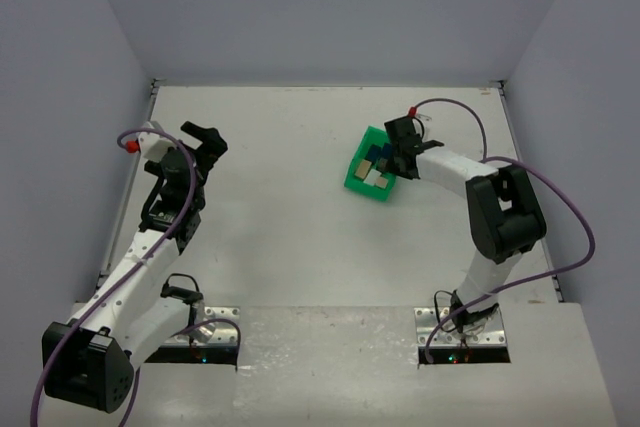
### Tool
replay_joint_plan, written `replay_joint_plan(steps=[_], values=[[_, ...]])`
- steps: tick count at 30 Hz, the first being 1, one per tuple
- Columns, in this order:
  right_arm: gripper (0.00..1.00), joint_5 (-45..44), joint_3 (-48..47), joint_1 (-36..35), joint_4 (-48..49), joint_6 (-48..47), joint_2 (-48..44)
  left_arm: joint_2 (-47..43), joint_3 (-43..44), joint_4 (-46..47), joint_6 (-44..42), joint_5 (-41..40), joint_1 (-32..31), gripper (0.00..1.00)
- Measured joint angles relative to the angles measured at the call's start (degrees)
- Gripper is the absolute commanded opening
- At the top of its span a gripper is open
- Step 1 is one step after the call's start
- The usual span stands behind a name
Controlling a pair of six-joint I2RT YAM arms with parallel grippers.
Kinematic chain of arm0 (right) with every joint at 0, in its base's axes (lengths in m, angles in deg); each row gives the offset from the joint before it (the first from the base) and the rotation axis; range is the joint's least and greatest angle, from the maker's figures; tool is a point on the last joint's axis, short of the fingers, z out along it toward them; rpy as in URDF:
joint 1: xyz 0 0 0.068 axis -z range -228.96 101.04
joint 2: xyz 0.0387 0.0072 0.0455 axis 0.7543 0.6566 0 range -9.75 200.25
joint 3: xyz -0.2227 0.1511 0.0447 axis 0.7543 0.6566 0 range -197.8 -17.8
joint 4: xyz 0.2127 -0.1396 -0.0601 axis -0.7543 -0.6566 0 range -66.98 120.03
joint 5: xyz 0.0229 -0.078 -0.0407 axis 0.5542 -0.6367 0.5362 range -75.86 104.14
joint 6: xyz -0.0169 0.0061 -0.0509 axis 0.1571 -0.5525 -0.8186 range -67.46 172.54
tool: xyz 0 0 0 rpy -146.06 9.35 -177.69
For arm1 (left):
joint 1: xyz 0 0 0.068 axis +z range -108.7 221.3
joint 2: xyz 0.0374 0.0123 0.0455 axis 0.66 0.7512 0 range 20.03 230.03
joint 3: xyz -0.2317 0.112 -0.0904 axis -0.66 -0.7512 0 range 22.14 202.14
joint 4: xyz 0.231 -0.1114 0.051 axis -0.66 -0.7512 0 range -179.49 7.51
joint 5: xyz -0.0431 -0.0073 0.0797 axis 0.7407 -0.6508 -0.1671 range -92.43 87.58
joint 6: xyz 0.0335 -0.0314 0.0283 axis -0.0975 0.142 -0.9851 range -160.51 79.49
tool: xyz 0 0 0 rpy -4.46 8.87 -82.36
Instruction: Build the wood block tower
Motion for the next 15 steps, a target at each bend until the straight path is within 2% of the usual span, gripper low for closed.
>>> replay_joint_plan(steps=[4, 11, 15], values=[[0.00, -3.16, 4.72, -0.07, 0.58, -0.70, -4.74, 0.00, -0.02, -0.05, 0.04, 0.00, 0.00, 1.00], [0.00, -8.81, 10.24, -0.04, -2.61, -8.21, -15.38, 0.00, -0.02, -0.05, 0.09, 0.08, 0.00, 1.00], [0.00, -11.41, 10.17, -0.15, -3.02, -16.40, -19.81, 0.00, -0.02, -0.06, 0.31, 0.06, 0.00, 1.00]])
